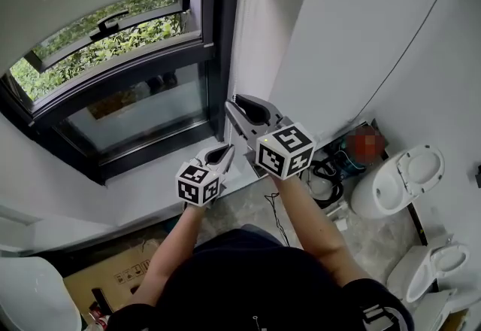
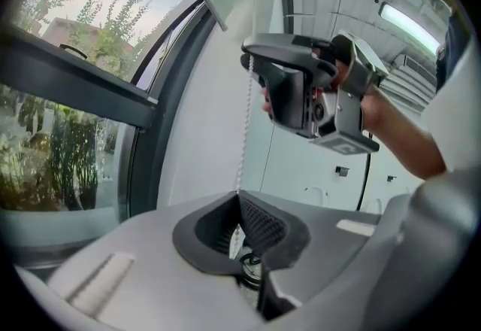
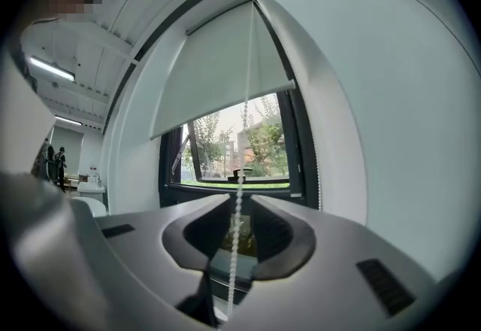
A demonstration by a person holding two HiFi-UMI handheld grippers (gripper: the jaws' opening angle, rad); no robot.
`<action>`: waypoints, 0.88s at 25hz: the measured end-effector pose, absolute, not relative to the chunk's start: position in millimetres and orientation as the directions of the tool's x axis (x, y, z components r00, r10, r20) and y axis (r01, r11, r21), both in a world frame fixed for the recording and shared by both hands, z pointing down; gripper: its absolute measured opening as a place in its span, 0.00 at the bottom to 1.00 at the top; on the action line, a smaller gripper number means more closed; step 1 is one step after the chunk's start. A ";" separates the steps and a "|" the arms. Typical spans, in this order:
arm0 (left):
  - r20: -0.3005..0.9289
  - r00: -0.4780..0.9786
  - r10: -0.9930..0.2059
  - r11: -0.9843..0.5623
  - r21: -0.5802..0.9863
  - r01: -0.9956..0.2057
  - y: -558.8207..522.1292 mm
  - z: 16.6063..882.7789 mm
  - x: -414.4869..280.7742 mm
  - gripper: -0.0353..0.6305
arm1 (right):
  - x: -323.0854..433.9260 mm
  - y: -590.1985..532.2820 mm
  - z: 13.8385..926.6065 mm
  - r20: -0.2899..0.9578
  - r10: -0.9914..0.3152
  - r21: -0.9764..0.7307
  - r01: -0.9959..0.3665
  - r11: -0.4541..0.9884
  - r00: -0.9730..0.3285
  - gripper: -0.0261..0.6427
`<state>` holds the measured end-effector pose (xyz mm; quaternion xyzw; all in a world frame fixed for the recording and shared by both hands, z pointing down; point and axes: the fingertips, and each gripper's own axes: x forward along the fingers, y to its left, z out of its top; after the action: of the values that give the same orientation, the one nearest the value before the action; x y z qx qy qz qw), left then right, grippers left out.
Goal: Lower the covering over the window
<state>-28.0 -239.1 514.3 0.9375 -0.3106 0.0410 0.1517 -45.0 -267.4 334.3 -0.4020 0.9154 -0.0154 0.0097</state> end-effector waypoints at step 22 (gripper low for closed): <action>0.296 0.801 -0.521 -0.718 0.356 -0.599 -214.3 578.6 -25.8 0.07 | -43.1 -269.4 350.3 0.035 -0.727 -0.043 -0.728 0.685 -0.686 0.06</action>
<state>-25.8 -214.3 578.6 0.9226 -0.3034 0.0877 0.2215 -43.1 -269.4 350.3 -0.3961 0.9178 -0.0266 -0.0078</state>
